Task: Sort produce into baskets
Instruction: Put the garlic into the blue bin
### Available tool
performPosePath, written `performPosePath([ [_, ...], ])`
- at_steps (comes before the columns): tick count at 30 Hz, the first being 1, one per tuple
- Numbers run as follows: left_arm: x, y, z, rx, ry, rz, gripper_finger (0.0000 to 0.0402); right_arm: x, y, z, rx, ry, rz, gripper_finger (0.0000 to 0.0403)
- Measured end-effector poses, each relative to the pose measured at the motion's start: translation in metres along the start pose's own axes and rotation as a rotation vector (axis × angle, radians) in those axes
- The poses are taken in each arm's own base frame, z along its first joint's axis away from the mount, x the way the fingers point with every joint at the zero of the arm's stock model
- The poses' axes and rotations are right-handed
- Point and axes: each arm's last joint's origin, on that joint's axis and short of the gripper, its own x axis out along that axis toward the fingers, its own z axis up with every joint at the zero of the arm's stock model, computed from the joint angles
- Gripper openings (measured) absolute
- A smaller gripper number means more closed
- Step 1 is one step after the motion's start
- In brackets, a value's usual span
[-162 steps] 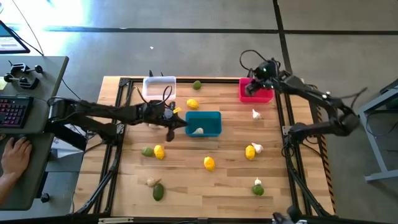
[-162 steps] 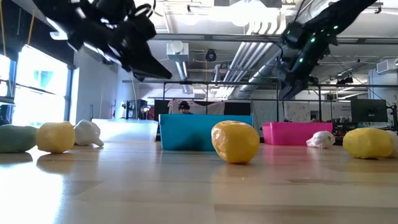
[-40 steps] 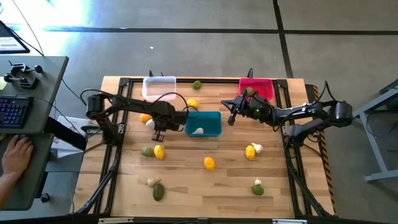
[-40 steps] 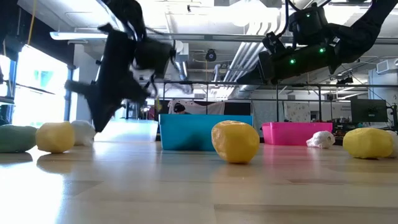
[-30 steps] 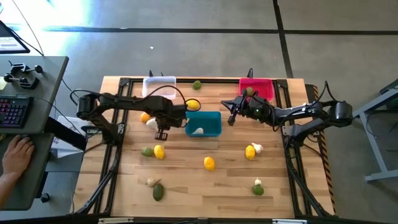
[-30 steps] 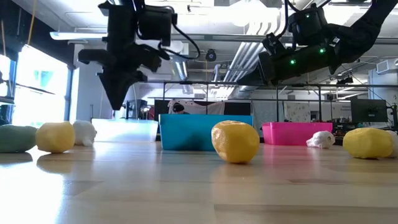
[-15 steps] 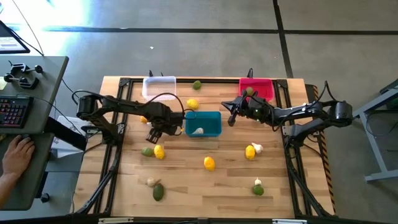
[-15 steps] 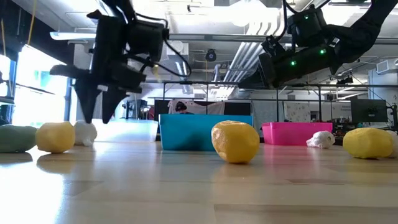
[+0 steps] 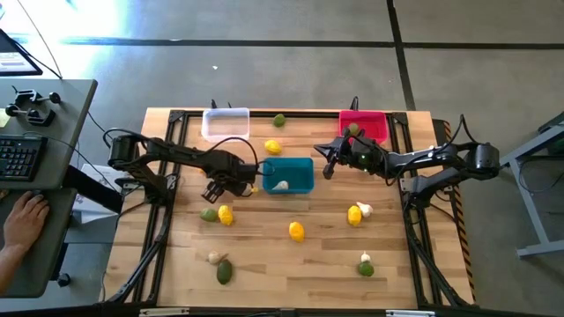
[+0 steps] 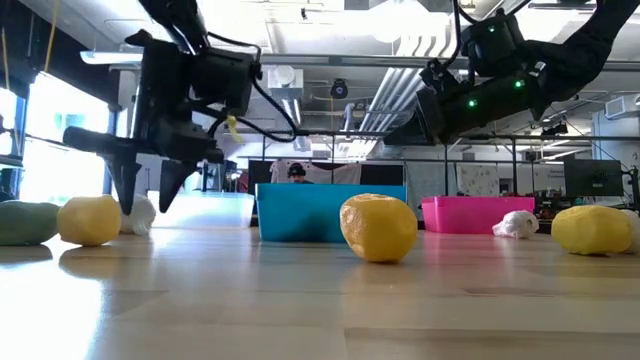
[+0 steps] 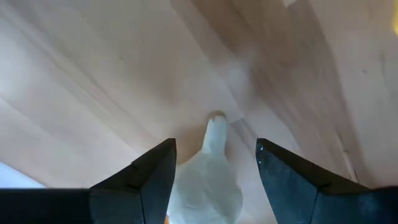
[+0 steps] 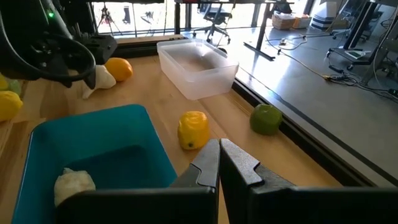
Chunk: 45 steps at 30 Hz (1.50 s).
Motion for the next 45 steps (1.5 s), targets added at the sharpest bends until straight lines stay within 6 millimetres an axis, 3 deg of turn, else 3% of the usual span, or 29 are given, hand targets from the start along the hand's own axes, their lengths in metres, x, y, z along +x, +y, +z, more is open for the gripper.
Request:
performPosePath([
  [7,0.018,-0.009,-0.007,-0.012,0.071,0.026,0.0208,0.0,0.0,0.0,-0.006,0.001,0.0,0.0],
  [12,0.029,-0.016,-0.014,-0.009,0.134,0.042,0.0187,0.0,0.0,0.0,-0.008,0.0,0.0,0.0],
  [20,0.036,-0.019,-0.016,-0.037,0.13,0.046,0.012,0.0,0.0,0.0,-0.008,0.0,0.0,0.0],
  [29,0.036,-0.019,-0.015,-0.053,0.129,0.046,0.0011,0.0,0.0,0.0,-0.008,0.0,0.0,0.0],
  [34,0.021,-0.009,-0.006,-0.151,0.029,0.048,0.0005,0.0,0.0,0.0,-0.008,0.0,0.0,0.0],
  [39,-0.007,0.003,0.001,-0.248,-0.149,0.002,0.0002,0.0,0.0,0.0,-0.006,-0.001,0.0,0.0],
  [45,-0.043,0.019,-0.004,-0.389,-0.332,-0.006,0.0001,0.0,0.0,0.0,-0.004,-0.001,0.0,0.0],
])
